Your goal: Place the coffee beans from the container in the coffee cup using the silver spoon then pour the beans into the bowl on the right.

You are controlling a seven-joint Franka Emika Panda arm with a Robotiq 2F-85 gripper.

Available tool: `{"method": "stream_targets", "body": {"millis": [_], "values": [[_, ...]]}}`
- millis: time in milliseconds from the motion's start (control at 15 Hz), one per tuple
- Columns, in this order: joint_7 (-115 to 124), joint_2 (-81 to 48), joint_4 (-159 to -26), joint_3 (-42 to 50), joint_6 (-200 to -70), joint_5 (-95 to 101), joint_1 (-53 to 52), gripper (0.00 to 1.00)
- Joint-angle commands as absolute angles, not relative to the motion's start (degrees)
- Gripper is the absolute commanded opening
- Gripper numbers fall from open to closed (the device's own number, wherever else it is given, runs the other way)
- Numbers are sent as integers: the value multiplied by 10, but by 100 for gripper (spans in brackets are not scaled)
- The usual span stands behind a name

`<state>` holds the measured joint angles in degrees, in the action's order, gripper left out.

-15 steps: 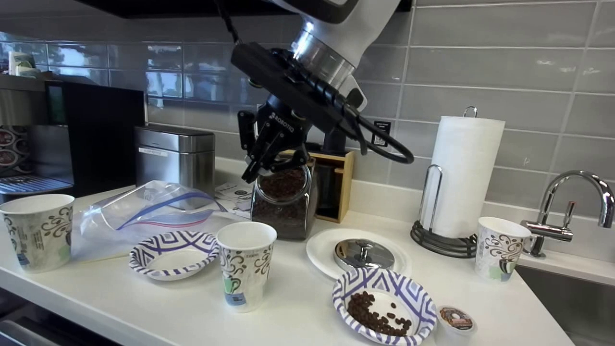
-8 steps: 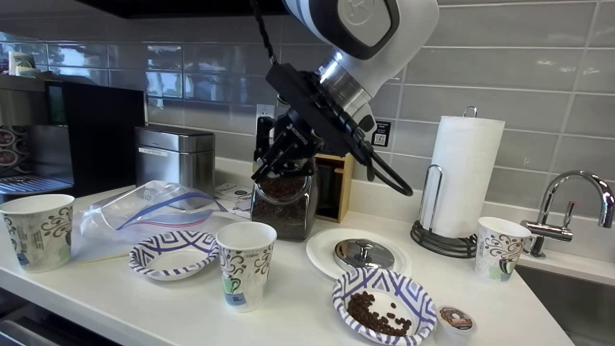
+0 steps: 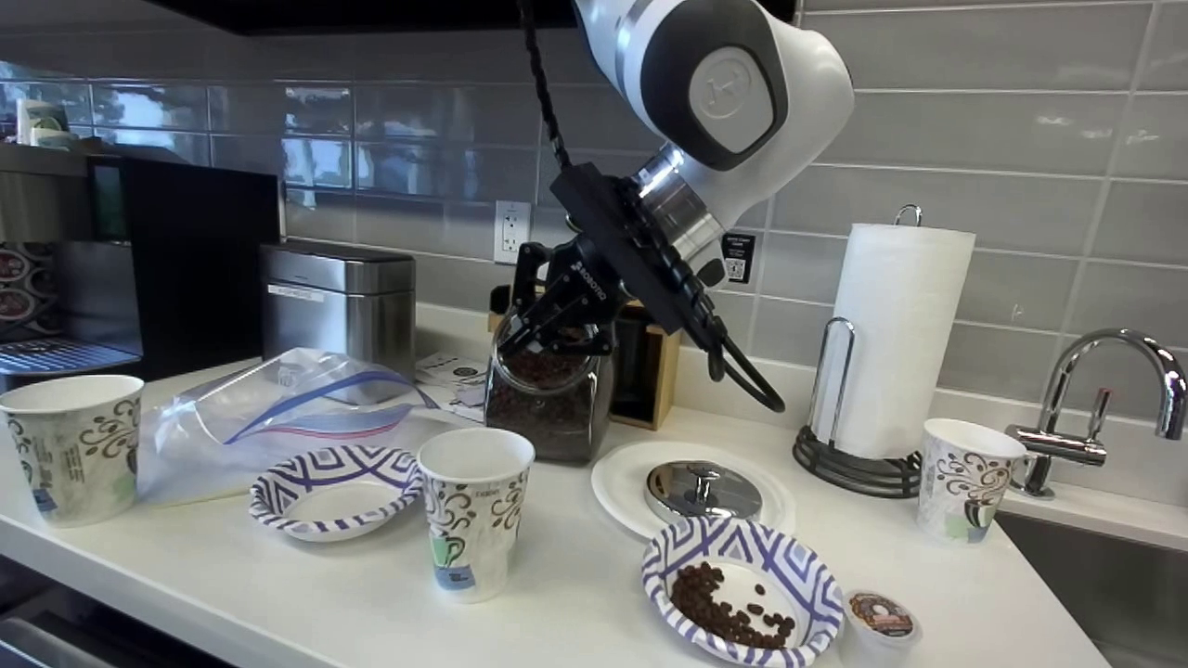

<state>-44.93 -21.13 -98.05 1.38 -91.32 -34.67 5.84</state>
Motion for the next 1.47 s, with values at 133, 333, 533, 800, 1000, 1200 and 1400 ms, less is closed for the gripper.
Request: {"method": "stream_targets", "body": {"millis": [133,333,533,800,1000,1200,1400], "values": [[-417,-276,-902,-11,-884,-366,74,1],[-400,-302,-872,-22,-881,-370,74,1],[-376,-331,-839,-33,-864,-375,77,1],[-339,-359,-811,-39,-853,-374,78,1],[-315,-376,-794,-42,-847,-375,83,1],[-298,-391,-780,-47,-833,-376,89,1],[-283,-398,-769,-50,-815,-374,92,1]]}}
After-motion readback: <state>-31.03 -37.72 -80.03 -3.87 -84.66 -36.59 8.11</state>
